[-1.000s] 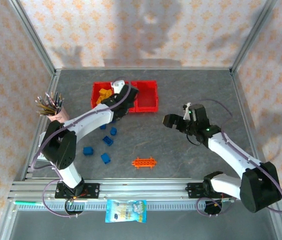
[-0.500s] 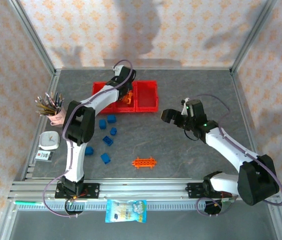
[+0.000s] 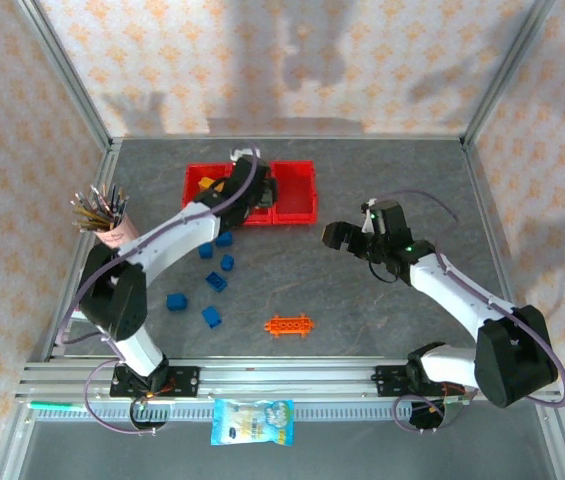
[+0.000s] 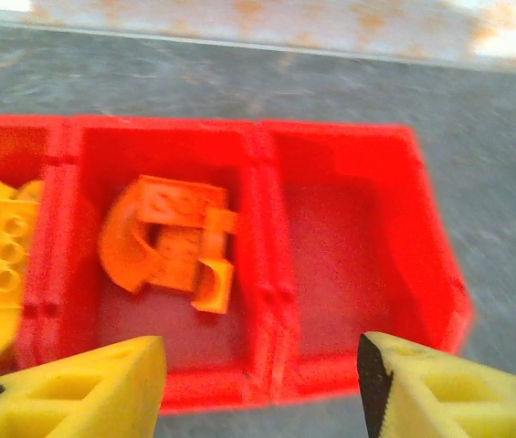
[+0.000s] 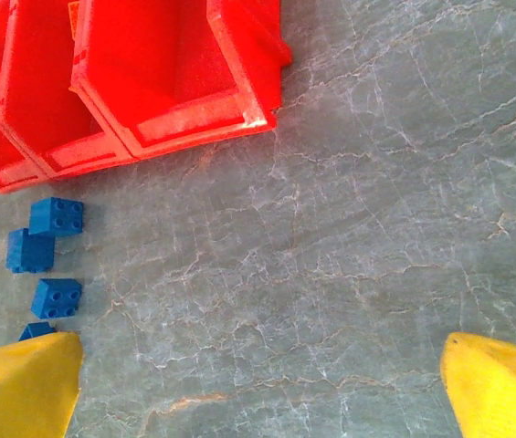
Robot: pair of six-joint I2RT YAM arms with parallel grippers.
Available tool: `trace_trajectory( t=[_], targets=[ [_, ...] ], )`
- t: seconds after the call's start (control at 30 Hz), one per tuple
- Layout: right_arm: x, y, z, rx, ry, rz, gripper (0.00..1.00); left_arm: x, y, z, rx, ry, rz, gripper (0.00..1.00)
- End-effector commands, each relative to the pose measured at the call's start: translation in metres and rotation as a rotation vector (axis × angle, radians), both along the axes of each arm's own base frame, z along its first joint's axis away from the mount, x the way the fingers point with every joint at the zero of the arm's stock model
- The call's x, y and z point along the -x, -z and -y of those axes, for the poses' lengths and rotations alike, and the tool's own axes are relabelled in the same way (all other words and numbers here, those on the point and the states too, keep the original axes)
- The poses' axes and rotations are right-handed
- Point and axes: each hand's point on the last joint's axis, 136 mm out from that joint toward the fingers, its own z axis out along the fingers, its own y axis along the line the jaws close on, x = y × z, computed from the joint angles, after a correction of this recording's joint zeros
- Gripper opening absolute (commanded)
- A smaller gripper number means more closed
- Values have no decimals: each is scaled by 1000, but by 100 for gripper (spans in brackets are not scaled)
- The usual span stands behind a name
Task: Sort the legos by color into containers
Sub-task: Pick up the lego from the middle-left of the table.
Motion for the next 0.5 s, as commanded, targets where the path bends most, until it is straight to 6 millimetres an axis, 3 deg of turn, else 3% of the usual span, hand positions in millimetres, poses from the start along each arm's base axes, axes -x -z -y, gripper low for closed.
trace_trajectory(
  t=[0.0, 0.2, 0.47],
  targets=[
    [10, 4, 1, 18, -16, -16, 100, 38, 11, 20, -29, 124, -20, 63],
    [35, 16, 4, 6, -34, -59, 100, 103, 24, 40, -25, 238, -39, 64],
    [59, 38, 15, 24, -21, -110, 100, 179, 60, 72, -81, 423, -101, 72]
  ],
)
